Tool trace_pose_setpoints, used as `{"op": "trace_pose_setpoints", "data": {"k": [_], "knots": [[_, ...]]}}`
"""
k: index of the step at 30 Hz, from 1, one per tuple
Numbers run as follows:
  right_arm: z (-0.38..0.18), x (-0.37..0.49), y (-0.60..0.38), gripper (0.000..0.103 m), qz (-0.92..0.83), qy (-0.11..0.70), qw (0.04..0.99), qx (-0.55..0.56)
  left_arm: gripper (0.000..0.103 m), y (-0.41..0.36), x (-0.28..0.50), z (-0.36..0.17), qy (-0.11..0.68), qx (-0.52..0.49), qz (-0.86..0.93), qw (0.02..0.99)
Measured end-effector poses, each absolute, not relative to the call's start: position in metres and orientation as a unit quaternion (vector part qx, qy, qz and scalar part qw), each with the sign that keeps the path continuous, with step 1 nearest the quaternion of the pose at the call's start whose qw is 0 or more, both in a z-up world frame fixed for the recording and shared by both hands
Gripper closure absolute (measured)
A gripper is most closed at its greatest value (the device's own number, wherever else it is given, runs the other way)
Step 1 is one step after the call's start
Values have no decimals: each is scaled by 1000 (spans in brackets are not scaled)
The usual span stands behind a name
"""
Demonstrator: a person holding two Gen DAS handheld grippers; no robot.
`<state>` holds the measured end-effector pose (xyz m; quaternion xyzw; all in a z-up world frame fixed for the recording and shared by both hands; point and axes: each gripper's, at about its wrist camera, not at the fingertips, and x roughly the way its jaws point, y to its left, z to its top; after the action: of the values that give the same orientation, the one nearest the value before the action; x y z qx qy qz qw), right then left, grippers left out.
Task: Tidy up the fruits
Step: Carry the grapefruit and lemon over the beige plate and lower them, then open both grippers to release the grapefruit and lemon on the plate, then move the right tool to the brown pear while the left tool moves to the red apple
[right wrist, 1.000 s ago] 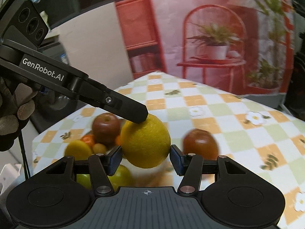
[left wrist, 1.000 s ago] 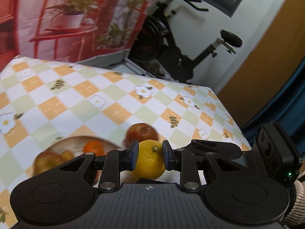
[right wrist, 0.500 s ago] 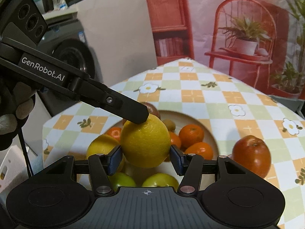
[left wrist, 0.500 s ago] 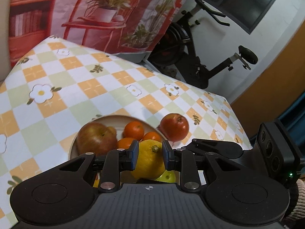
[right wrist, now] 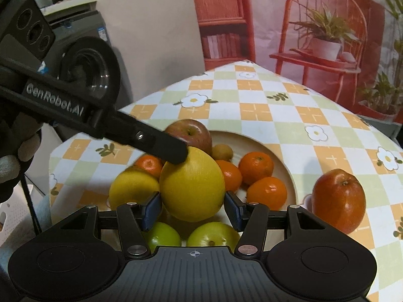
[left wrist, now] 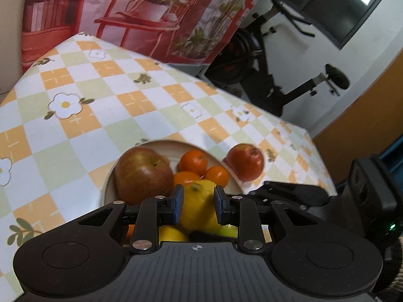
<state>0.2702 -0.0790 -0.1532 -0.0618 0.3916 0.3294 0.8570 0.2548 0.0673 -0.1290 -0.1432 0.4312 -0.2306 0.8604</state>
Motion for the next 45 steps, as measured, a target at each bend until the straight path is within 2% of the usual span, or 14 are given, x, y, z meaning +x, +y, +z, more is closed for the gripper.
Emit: {"op": "trace_pose_setpoints", "data": {"k": [19,29,34,38,41,45], "knots": [[-153,264,-83,51,332,382,860,-64,76,80,249,-127,417,-149,-187,877],[-139,247,-122,50,279,289,915,-37,75,82,228,-113,358,-130,-133,915],[-141,240,-152,43,225,244,943,-17,74,69,220,-107,331,-102,-99,933],[-149,241,-174,40,187,236,954,-2,73,58,218,-102,322,-89,-93,938],[-158,243,-188,40,165,239,957,6,66,50,215,-100,316,-83,-92,941],[-168,245,-199,41,153,239,959,9,66,41,213,-98,319,-74,-97,940]]}}
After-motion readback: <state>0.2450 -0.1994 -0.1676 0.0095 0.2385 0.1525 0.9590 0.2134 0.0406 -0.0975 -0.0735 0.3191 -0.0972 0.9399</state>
